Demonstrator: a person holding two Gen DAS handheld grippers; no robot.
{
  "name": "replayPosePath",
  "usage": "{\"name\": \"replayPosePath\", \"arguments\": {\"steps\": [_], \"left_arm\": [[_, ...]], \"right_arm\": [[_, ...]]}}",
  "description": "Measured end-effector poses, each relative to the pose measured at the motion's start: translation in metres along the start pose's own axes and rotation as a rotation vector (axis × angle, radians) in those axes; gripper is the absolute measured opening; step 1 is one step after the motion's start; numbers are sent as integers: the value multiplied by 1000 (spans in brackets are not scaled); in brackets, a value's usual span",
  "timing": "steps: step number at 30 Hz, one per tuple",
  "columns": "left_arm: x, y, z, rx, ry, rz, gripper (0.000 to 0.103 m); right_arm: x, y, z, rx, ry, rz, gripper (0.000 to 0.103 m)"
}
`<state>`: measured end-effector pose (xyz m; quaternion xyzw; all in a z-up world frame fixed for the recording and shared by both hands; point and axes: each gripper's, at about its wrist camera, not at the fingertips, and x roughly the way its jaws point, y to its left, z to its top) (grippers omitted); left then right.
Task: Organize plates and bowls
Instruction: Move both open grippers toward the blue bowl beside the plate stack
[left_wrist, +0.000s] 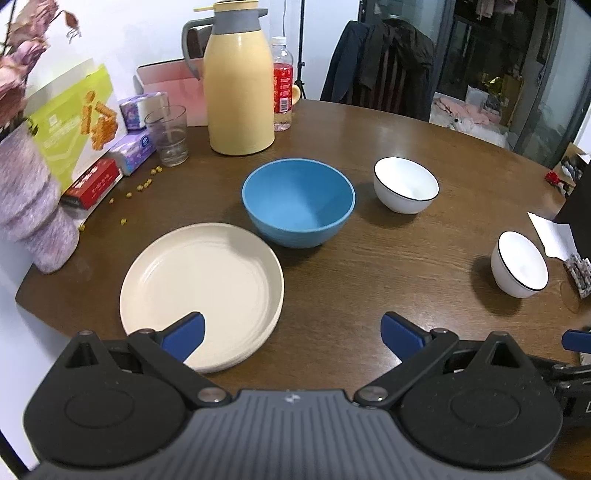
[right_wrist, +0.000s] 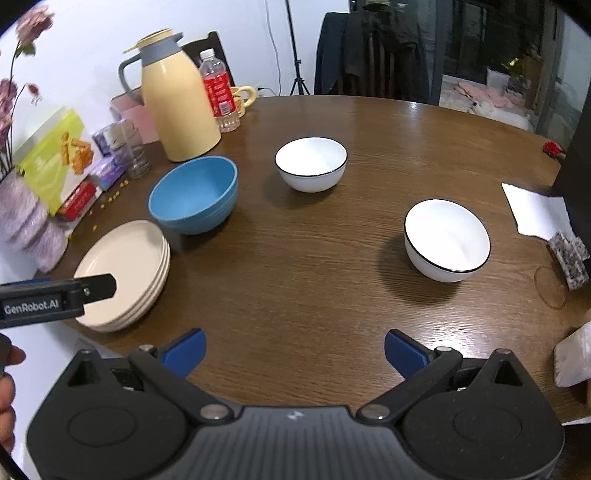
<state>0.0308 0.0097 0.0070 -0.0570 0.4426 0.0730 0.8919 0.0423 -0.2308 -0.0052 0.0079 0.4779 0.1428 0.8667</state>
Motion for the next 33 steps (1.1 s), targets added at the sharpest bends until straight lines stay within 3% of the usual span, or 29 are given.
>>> {"name": "replayPosePath", "arguments": {"steps": [14, 24, 33], "left_arm": [[34, 34, 56, 17, -27, -55, 103], [58, 58, 82, -17, -16, -51, 103], [87, 71, 102, -33, 40, -18, 103]], "right_arm": [[39, 39, 55, -2, 10, -55, 103], [69, 58, 83, -26, 53, -52, 103], [99, 63, 103, -24, 121, -68, 103]]}}
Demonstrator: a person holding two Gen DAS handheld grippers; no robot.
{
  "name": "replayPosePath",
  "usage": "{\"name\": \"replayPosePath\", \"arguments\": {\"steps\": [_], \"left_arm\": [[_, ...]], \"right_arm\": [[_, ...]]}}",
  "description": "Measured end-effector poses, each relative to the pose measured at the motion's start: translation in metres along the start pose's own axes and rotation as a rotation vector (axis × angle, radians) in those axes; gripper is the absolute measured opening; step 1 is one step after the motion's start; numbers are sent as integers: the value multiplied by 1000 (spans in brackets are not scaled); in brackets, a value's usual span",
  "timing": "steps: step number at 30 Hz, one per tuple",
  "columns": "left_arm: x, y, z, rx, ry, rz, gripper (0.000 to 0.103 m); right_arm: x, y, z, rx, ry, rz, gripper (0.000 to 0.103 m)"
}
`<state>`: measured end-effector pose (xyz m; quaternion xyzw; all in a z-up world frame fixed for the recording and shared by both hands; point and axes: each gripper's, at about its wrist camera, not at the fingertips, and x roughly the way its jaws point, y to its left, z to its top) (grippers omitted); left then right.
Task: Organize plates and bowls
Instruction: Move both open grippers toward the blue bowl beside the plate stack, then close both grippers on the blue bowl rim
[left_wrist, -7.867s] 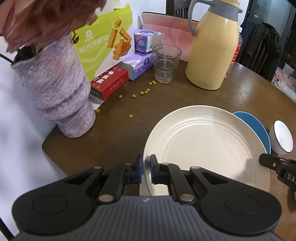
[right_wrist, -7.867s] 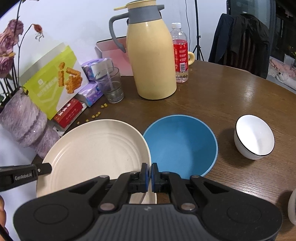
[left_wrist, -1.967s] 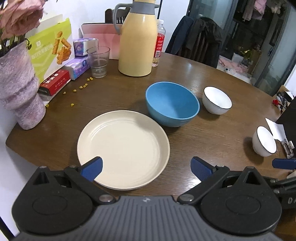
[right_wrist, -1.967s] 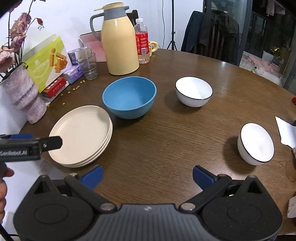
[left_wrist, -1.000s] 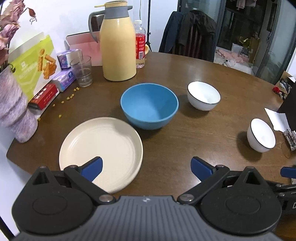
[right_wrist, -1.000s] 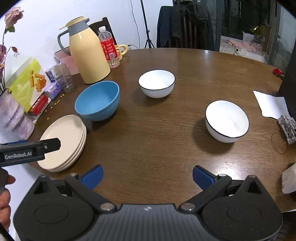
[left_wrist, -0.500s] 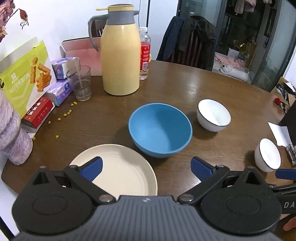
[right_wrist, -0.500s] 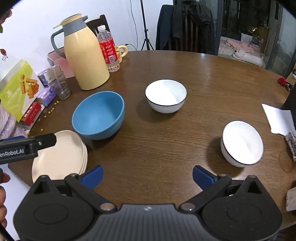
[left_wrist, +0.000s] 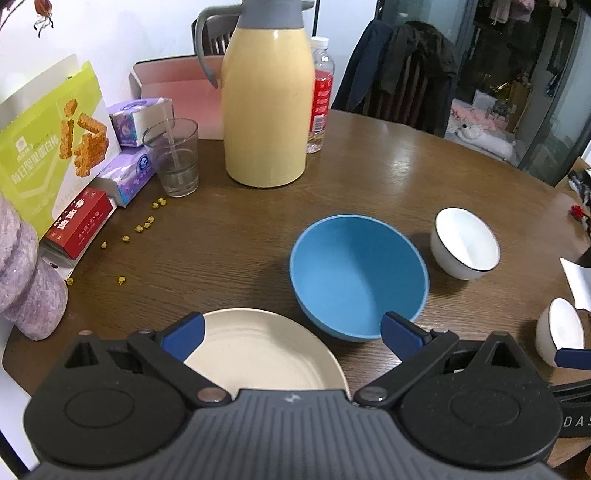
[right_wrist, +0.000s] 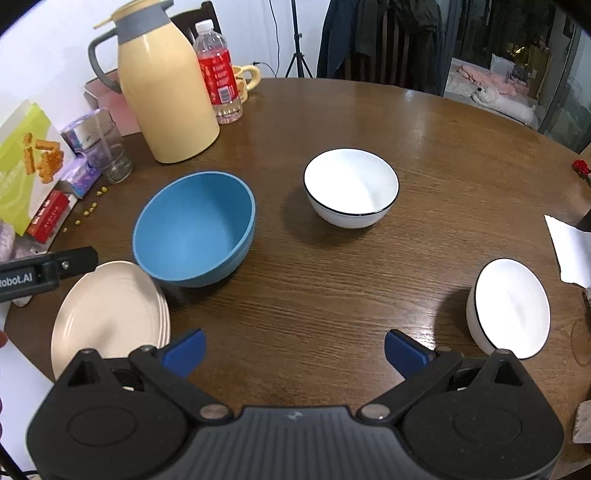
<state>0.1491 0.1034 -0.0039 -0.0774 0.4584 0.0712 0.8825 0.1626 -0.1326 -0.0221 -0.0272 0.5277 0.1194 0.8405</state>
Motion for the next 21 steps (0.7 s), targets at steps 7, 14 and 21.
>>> {"name": "replayPosePath", "arguments": {"steps": [7, 14, 21], "left_arm": [[25, 11, 13, -23, 48, 26, 103], [49, 21, 22, -43, 92, 56, 103], [71, 23, 32, -46, 117, 64, 103]], "right_arm": [[21, 10, 19, -15, 39, -3, 103], [44, 18, 38, -27, 70, -10, 103], [69, 21, 53, -12, 97, -5, 99]]}}
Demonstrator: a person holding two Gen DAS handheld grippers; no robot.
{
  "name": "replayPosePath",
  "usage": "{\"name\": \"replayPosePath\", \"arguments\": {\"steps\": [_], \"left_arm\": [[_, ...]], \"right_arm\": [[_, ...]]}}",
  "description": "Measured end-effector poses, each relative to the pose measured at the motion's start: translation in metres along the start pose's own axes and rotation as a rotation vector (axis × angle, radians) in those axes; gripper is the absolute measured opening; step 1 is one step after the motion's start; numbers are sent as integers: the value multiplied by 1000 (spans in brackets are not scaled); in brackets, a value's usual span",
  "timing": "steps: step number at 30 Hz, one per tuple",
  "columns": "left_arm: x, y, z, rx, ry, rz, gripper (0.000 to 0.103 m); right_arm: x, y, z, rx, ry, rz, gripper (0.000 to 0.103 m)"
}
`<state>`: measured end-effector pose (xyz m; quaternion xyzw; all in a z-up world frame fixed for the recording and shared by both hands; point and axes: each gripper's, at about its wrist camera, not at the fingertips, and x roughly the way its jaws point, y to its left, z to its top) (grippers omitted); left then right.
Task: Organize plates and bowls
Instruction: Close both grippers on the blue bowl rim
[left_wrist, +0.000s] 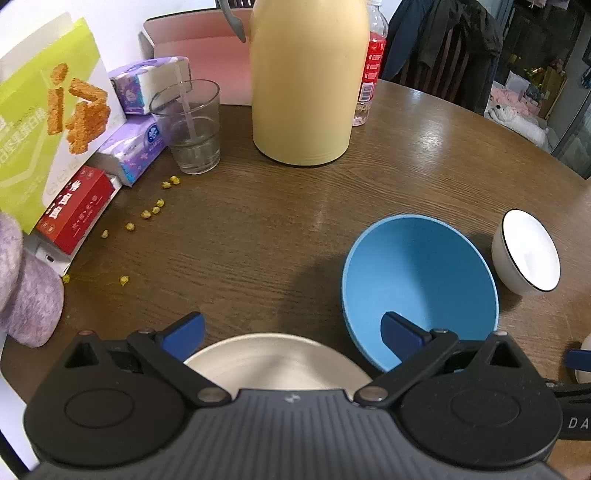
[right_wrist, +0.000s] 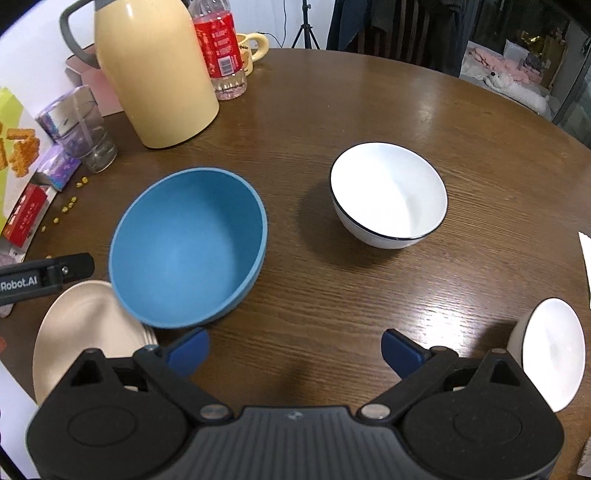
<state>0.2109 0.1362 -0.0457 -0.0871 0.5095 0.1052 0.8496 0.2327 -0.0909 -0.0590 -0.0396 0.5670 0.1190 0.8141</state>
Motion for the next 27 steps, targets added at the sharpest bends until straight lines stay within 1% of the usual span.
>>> {"name": "replayPosePath", "arguments": {"steps": [7, 10, 13, 18, 20, 22, 23, 25, 26, 27], "left_arm": [[16, -5, 11, 18, 15, -3, 103], [23, -8, 15, 23, 24, -5, 103], [28, -10, 18, 27, 29, -10, 103], [35, -12, 22, 24, 36, -14, 101], [37, -13, 23, 26, 37, -14, 96], [38, -14, 24, 29, 39, -14, 88], [39, -15, 24, 30, 40, -15, 85], [40, -17, 26, 35, 42, -15, 74], [41, -18, 26, 38, 44, -17, 72], [42, -19, 26, 40, 45, -18, 67]], "right_arm": [[16, 0, 18, 35, 1, 12, 94], [23, 0, 25, 42, 5, 11, 87], [29, 1, 31, 47, 11, 10, 83], [35, 1, 38, 42, 18, 9, 73], [38, 2, 42, 40, 25, 10, 63], [41, 3, 45, 40, 33, 12, 57], [43, 3, 46, 39, 35, 11, 54], [44, 3, 48, 40, 34, 8, 51], [44, 3, 48, 39, 34, 10, 46], [46, 3, 49, 40, 37, 19, 44]]}}
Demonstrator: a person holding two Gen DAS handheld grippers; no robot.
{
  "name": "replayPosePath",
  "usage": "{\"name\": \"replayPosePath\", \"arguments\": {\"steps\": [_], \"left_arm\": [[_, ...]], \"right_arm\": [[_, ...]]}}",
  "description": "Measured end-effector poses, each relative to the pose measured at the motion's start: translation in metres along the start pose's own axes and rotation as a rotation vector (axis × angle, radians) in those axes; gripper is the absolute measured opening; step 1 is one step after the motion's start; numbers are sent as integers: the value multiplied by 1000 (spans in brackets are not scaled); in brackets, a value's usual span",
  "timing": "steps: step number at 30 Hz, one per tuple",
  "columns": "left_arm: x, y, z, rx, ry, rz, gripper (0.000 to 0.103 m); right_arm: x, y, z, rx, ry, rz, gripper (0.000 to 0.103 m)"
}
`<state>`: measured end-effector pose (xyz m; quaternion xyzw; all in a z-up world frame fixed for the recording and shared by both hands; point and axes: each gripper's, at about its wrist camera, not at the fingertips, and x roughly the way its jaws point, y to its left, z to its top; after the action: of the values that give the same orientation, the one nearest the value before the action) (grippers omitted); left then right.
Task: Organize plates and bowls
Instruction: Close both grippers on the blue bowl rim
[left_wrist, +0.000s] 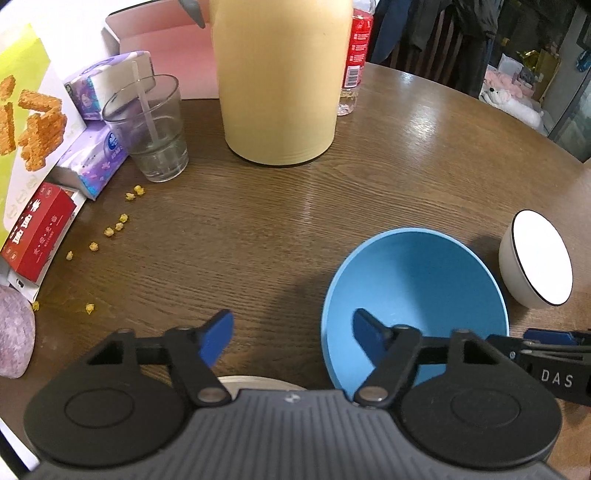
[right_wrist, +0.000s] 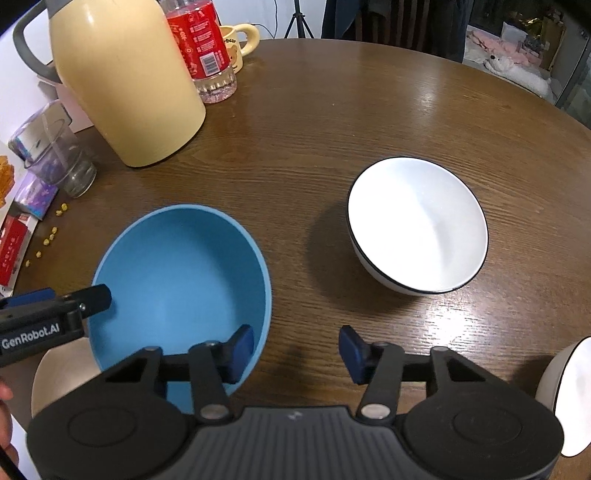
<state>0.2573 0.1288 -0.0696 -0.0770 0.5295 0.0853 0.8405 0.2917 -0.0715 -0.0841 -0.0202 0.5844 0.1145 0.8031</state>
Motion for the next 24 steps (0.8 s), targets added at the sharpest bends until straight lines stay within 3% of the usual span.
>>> {"name": "replayPosePath", "arguments": {"steps": [7, 9, 16, 24], "left_arm": [[6, -4, 0, 1, 19, -24, 31], [6, -5, 0, 3, 24, -30, 24], [8, -7, -1, 6, 27, -52, 12], [7, -12, -2, 17, 24, -62, 10]], "right_arm": [[3, 2, 4, -6, -2, 23, 25], [4, 3, 5, -9, -6, 27, 20], [6, 9, 6, -20, -10, 37, 6], [3, 11, 5, -26, -20, 29, 5]]}}
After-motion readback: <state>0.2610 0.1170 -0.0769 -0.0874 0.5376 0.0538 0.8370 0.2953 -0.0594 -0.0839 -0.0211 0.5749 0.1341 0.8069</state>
